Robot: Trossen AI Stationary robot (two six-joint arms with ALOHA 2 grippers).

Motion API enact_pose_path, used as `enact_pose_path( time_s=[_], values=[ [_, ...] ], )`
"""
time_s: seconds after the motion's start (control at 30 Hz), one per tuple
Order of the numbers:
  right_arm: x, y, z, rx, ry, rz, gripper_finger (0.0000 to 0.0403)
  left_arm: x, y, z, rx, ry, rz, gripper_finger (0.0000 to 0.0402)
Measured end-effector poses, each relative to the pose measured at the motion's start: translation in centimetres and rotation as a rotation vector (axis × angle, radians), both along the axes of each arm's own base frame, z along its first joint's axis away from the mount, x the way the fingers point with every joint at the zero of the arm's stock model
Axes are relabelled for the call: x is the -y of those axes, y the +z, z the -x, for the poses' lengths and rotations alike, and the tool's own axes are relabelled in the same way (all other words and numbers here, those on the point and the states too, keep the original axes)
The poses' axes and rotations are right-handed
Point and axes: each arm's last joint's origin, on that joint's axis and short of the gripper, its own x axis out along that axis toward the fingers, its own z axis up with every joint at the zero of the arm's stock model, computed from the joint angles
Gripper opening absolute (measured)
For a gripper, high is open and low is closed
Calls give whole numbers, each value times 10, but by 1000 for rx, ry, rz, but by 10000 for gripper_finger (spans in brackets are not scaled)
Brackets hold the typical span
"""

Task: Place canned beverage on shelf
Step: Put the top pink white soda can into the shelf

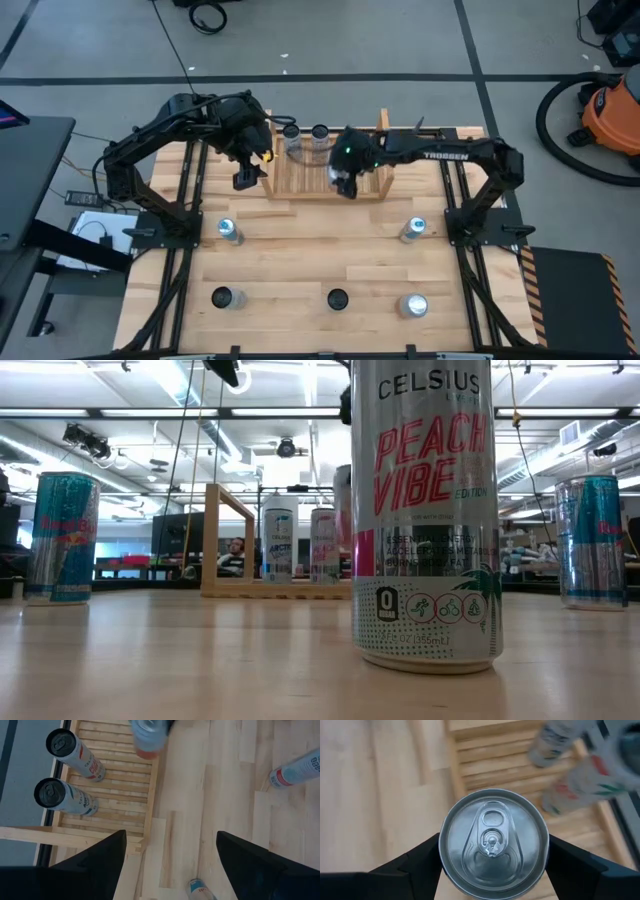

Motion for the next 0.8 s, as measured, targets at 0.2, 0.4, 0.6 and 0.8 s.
enact_pose_path(
  time_s=[0.2,0.4,0.6,0.8],
  values=[
    [36,9,17,45,-39,-35,304,0,0,0,0,0,0,311],
    [65,10,29,74,-63,-60,307,0,0,0,-1,0,-1,311],
    [92,7,39,140,-85,-102,307,0,0,0,0,0,0,311],
    [104,-12,48,152,-138,-133,307,0,0,0,-1,1,0,311]
  ],
)
